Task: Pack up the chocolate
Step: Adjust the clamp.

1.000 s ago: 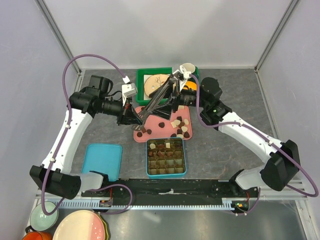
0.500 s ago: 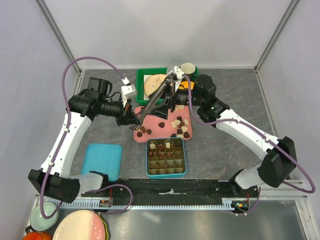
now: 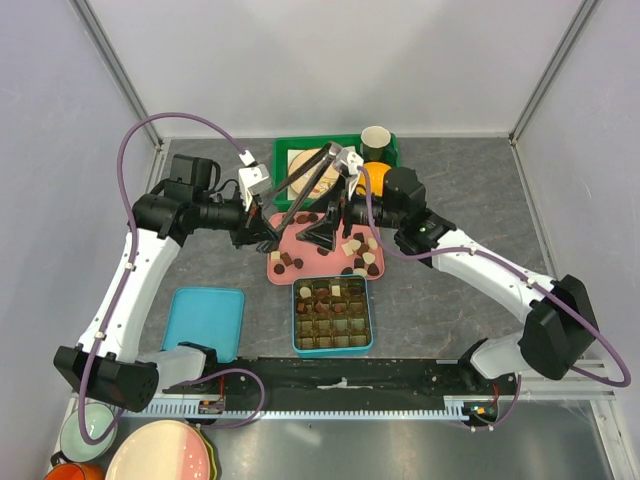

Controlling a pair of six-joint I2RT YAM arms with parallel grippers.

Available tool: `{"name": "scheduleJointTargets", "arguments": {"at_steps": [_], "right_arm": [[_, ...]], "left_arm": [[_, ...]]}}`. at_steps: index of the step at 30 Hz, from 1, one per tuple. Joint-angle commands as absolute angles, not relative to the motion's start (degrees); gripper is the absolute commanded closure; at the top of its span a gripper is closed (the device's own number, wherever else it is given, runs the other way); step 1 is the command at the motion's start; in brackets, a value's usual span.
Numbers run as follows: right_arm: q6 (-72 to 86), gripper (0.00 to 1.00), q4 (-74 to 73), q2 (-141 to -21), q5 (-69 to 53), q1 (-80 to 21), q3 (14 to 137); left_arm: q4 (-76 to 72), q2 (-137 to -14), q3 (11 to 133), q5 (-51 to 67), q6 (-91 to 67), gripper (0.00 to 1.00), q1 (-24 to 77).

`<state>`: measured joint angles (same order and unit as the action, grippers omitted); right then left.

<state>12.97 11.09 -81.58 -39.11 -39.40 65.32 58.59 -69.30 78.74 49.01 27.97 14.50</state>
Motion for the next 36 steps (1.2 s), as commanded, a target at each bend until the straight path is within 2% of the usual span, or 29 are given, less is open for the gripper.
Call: {"name": "scheduleJointTargets", "arguments": {"at_steps": [1, 13, 17, 19, 22, 30, 36], "right_arm": [[19.6, 0.02, 29.8, -79.0, -42.3, -39.7, 59.2], [17.2, 0.02, 53.3, -71.9, -33.1, -36.2, 46.6], [16.0, 0.02, 51.3, -71.8, -32.0, -35.9, 48.3], [14.6, 0.02, 44.0, -73.1, -32.3, -35.8, 53.0], [15.5, 0.02, 40.3, -75.9, -37.4, -35.2, 57.6], [25.3, 0.02, 45.5, -83.0, -53.9, -33.8, 63.8], [29.6, 0.02, 43.7, -87.2, -60.0, -33.5, 66.7]], "left_arm": [[55.5, -68.3, 79.8, 50.7, 25.3, 0.98, 14.4], [58.7, -68.2, 80.9, 55.3, 25.5, 0.98, 14.4], [59.6, -68.3, 80.9, 56.8, 26.4, 0.98, 14.4], [60.8, -68.5, 81.3, 58.6, 26.8, 0.99, 14.4], [63.2, -69.2, 82.1, 61.3, 28.2, 0.98, 14.4], [65.7, -70.2, 82.2, 63.0, 30.6, 0.98, 14.4], [65.5, -69.8, 81.9, 61.5, 31.0, 0.99, 14.4]]}}
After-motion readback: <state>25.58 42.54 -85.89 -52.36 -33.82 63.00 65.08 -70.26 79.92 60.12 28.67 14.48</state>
